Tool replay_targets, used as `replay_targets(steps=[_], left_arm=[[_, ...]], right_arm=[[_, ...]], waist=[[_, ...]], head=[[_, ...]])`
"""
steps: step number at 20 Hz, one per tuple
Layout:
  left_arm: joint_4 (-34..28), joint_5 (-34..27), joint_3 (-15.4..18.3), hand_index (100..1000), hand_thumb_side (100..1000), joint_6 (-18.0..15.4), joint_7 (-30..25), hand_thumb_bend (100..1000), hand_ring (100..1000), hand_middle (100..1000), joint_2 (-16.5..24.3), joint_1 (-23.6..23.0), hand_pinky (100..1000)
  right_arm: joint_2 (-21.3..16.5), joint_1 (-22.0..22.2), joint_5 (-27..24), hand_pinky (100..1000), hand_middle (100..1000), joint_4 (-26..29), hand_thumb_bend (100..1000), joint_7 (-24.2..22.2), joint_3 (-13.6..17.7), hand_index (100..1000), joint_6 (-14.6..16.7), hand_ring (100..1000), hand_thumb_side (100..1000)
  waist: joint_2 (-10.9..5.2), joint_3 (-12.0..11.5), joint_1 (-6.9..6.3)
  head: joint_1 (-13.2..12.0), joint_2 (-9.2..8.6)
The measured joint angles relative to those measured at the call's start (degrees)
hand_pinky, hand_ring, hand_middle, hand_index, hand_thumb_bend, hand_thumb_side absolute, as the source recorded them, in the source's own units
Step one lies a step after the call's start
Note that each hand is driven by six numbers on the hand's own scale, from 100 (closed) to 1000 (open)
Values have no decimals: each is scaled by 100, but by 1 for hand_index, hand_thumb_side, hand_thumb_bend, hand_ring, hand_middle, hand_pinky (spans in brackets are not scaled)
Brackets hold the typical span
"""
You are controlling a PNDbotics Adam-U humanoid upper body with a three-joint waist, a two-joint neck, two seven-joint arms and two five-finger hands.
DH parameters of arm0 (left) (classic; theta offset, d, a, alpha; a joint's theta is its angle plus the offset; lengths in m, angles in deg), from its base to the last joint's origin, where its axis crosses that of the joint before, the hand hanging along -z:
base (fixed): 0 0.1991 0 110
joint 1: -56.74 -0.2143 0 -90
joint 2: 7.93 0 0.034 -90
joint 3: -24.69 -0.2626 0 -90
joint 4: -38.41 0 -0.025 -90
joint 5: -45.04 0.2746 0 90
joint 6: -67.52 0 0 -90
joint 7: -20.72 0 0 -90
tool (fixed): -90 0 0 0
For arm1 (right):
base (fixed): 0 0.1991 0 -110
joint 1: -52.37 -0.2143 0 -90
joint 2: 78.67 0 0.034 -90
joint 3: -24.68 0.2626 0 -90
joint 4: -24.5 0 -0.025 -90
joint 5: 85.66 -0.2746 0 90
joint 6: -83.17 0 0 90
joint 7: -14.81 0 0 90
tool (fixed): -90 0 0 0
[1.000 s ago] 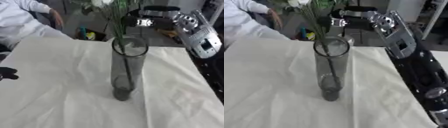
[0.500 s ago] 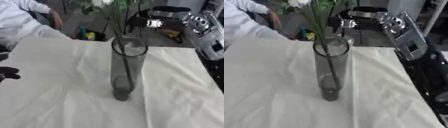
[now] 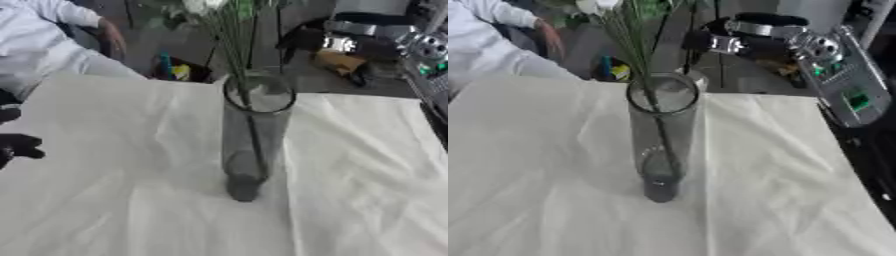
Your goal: Arrange flowers into the vase.
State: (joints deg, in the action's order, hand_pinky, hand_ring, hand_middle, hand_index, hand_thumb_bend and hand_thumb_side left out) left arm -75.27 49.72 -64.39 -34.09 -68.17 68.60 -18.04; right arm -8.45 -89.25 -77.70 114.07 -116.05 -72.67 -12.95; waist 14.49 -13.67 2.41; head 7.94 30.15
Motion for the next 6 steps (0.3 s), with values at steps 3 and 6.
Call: replay_targets(steps=[3,6], left_arm=[[0,12,0,849,982,-3,2,100,589,734,0,0,535],[0,23,0,849,982,-9,9,100,590,734,0,0,535]], right_arm=[[-117,129,-58,987,671,105,613,73,98,853,-18,960,996],[-235,257,-112,994,671,203,604,135,179,855,-25,963,1000]], waist=[[0,10,-18],[0,20,-20]], head=[[-25,0],[-33,0]])
